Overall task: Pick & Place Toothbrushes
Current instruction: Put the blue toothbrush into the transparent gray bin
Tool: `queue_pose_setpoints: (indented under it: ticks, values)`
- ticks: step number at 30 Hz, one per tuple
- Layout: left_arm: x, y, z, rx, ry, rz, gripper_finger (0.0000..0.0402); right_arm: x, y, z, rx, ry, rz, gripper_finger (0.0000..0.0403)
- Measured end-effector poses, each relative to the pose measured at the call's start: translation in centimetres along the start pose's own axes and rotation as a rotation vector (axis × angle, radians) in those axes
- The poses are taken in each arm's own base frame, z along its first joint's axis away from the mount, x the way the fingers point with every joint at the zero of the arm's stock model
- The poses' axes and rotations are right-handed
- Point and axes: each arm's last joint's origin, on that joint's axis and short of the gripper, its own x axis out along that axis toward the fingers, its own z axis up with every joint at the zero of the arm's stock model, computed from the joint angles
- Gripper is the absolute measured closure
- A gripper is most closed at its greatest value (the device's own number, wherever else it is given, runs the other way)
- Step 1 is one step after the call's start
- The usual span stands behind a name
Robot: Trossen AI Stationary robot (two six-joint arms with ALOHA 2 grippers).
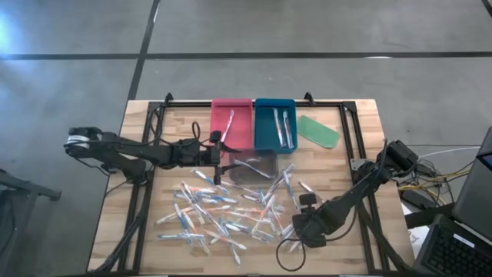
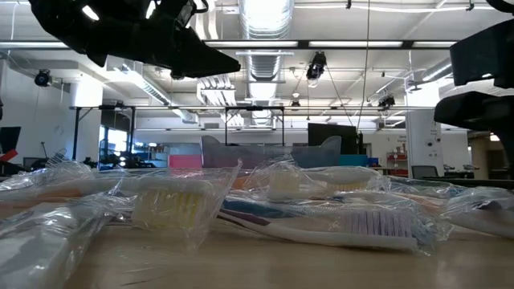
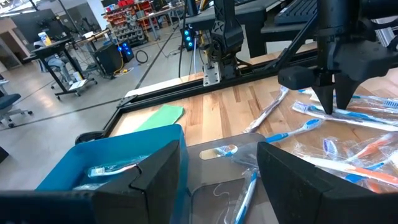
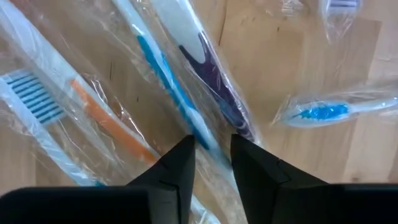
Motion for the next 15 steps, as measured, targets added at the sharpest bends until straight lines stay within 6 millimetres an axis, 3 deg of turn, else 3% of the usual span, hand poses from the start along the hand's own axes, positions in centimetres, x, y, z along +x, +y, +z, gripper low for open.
queue_pose_setpoints:
  ticks: [10,15]
  values:
    - [0.0,-0.02,0.01,0.0,0.0,-0.001,0.0183,0.14,0.13,-0.13,-0.007,0.021,0.058,0.0377]
    - [0.0,-0.02,0.01,0.0,0.0,-0.001,0.0183,-0.32,0.48,0.39,-0.054,0.01,0.087,0.038]
